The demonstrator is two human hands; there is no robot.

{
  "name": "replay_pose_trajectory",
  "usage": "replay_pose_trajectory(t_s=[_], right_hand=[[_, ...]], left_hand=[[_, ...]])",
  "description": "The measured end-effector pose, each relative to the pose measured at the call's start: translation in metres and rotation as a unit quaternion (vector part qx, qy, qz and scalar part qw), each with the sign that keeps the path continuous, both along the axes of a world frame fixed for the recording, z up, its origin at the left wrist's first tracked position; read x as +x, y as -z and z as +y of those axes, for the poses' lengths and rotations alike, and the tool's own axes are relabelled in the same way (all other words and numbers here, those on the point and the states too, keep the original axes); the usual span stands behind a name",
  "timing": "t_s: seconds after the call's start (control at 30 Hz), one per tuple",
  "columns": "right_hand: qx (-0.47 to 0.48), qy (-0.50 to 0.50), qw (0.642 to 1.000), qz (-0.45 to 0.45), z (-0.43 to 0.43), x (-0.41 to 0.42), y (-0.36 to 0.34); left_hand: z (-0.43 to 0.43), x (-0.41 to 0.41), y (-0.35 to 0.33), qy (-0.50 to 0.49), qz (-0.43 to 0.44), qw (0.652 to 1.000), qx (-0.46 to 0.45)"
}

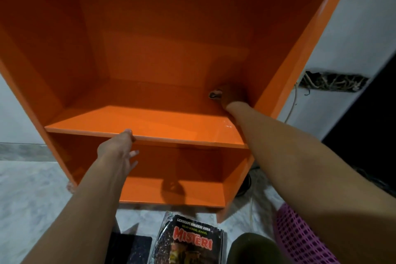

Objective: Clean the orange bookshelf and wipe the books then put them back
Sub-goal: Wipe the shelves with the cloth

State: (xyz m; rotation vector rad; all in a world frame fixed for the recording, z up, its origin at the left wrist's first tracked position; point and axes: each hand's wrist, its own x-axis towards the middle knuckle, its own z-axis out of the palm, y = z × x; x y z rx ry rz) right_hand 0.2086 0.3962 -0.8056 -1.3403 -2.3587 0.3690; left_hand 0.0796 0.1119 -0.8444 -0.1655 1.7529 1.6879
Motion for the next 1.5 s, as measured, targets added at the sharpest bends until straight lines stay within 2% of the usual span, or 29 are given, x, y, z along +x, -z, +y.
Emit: replay_pose_trajectory(t_s=[0.13,0.2,0.33,0.47,0.57,0.63,0.73,0.83,0.9,1.07,1.17,1.23,1.3,1.4,1.5], right_hand=[[-0.043,0.032,0.998,-0.015,-0.042,0.027,0.009],[-0.022,0.024,0.999,-0.019,-0.080,0.049,0.003],[-0.008,-0.144,0.989,0.033,-0.159,0.102,0.011],[0.018,-0.237,0.968,0.080,-0.213,0.131,0.033],[0.092,-0.205,0.966,0.129,-0.188,0.115,0.017],[0.143,-0.156,0.971,0.113,-0.165,0.097,-0.005],[0.179,-0.059,0.982,0.011,-0.137,0.076,-0.030],[0.113,0.020,0.984,-0.134,-0.126,0.068,-0.020],[0.121,0.045,0.975,-0.183,-0.136,0.068,-0.009],[0.147,0.073,0.983,-0.087,-0.183,0.096,0.009],[0.055,-0.023,0.998,0.023,-0.209,0.123,0.014],[-0.011,-0.080,0.994,0.072,-0.217,0.127,0.006],[0.039,-0.078,0.990,0.115,-0.220,0.122,-0.009],[0.142,-0.043,0.984,0.095,-0.206,0.108,-0.041],[0.149,-0.008,0.988,0.036,-0.174,0.086,-0.064]], left_hand=[[0.000,0.000,-0.001,0.009,0.001,1.000,0.000],[-0.001,-0.001,-0.003,0.010,-0.003,1.000,0.006],[-0.002,-0.003,-0.005,0.019,-0.006,1.000,0.010],[-0.002,-0.003,-0.005,0.033,-0.011,0.999,0.012],[-0.002,-0.003,-0.005,0.046,-0.008,0.999,0.011],[-0.001,-0.004,-0.004,0.046,-0.008,0.999,0.007],[-0.001,-0.003,-0.004,0.048,-0.004,0.999,0.005],[-0.001,-0.002,-0.005,0.049,-0.002,0.999,0.003],[-0.002,-0.002,-0.006,0.050,0.002,0.999,-0.001],[-0.005,0.001,-0.011,0.049,0.001,0.999,0.002],[-0.008,0.003,-0.015,0.034,-0.004,0.999,0.008],[-0.010,0.004,-0.017,0.040,-0.003,0.999,0.015],[-0.012,0.006,-0.018,0.051,-0.001,0.999,0.014],[-0.014,0.007,-0.017,0.041,0.004,0.999,0.005],[-0.014,0.006,-0.011,0.016,0.033,0.999,-0.016]])
